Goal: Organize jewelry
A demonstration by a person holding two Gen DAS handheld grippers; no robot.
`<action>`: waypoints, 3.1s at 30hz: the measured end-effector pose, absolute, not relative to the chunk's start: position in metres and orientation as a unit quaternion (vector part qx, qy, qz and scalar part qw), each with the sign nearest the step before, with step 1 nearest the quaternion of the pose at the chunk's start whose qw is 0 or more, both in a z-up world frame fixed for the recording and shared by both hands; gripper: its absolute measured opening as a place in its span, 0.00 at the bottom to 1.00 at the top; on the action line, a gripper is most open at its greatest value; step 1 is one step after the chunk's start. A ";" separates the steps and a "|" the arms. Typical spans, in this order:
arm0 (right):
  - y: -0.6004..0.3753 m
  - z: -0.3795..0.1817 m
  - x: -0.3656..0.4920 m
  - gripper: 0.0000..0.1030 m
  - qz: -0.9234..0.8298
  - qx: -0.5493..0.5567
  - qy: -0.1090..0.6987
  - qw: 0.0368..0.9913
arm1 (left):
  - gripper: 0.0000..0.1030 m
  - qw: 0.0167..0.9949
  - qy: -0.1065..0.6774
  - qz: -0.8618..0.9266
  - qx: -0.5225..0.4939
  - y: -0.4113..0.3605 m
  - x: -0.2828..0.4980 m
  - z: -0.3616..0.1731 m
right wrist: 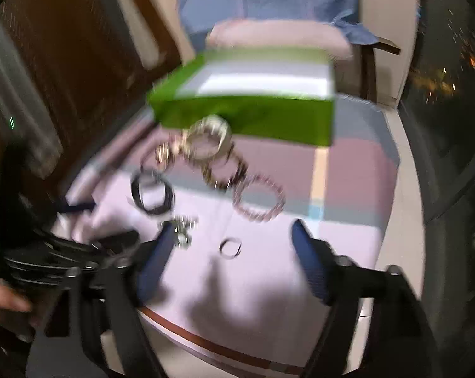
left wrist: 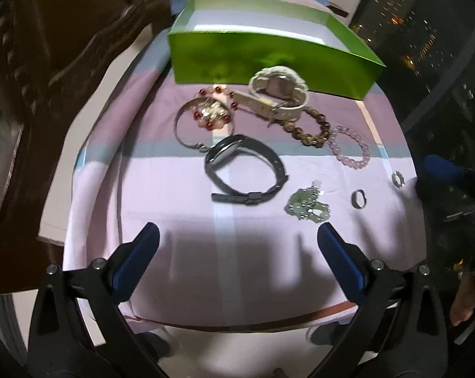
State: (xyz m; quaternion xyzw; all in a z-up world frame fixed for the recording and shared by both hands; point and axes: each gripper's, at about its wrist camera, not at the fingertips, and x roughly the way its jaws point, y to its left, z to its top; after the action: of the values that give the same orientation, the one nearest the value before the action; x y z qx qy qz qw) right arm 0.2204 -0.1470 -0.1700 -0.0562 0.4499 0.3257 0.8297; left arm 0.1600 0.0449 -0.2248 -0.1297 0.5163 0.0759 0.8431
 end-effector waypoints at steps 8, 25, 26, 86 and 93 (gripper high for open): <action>-0.167 -0.170 0.231 0.75 0.278 -0.051 0.453 0.846 | 0.96 0.845 0.516 0.078 -0.114 0.030 0.168 -0.233; -0.168 -0.180 0.224 0.75 0.278 -0.079 0.460 0.840 | 0.97 0.842 0.513 0.144 -0.083 0.029 0.209 -0.252; -0.168 -0.179 0.223 0.75 0.279 -0.078 0.460 0.839 | 0.97 0.841 0.514 0.148 -0.083 0.034 0.209 -0.252; -0.120 -0.224 0.200 0.69 0.295 -0.136 0.448 0.833 | 0.32 0.870 0.483 0.066 -0.071 0.030 0.165 -0.236; -0.114 -0.220 0.198 0.69 0.298 -0.141 0.442 0.834 | 0.39 0.869 0.486 0.050 -0.082 0.036 0.156 -0.236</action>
State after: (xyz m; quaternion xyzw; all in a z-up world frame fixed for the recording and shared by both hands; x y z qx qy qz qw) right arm 0.1985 -0.1137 -0.2200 -0.1409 0.4420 0.2982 0.8342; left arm 0.1558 0.0357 -0.2363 -0.0819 0.4862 0.0497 0.8686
